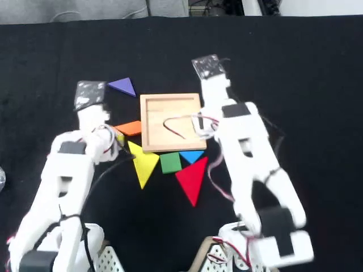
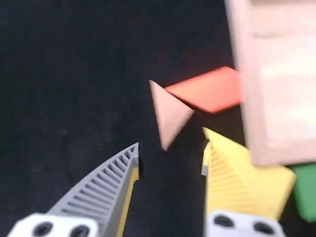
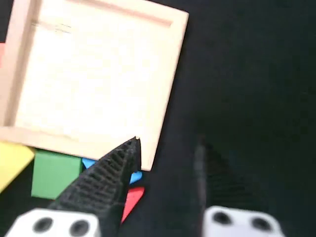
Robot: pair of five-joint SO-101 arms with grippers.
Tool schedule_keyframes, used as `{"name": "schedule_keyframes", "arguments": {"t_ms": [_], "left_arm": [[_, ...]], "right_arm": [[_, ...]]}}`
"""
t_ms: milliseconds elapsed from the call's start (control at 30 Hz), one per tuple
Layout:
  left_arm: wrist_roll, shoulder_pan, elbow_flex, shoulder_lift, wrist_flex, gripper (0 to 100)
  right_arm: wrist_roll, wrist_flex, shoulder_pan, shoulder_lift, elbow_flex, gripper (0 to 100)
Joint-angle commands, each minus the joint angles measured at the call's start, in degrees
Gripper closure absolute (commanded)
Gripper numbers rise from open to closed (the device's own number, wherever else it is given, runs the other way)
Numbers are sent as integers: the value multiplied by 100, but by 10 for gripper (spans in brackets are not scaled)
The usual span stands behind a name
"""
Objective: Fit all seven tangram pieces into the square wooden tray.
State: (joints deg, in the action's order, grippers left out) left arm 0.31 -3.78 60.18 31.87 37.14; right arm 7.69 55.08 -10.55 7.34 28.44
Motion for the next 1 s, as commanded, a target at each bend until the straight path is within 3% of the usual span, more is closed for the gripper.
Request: {"name": "schedule_keyframes", "arguments": {"t_ms": [0,367,767,967], "left_arm": [[316,-127,453,633,-721,791],[448,303,1112,2092,-721,791],[448,303,1156,2233,-721,791],[448,295,1244,2277,-747,791]], "right_arm": [[-88,18,-62,-593,-813,761],[-167,26,-79,-2273,-1886,797],[-176,9,-62,-2818,-2035,802],[-132,53,-53,-2888,-2097,987]]}}
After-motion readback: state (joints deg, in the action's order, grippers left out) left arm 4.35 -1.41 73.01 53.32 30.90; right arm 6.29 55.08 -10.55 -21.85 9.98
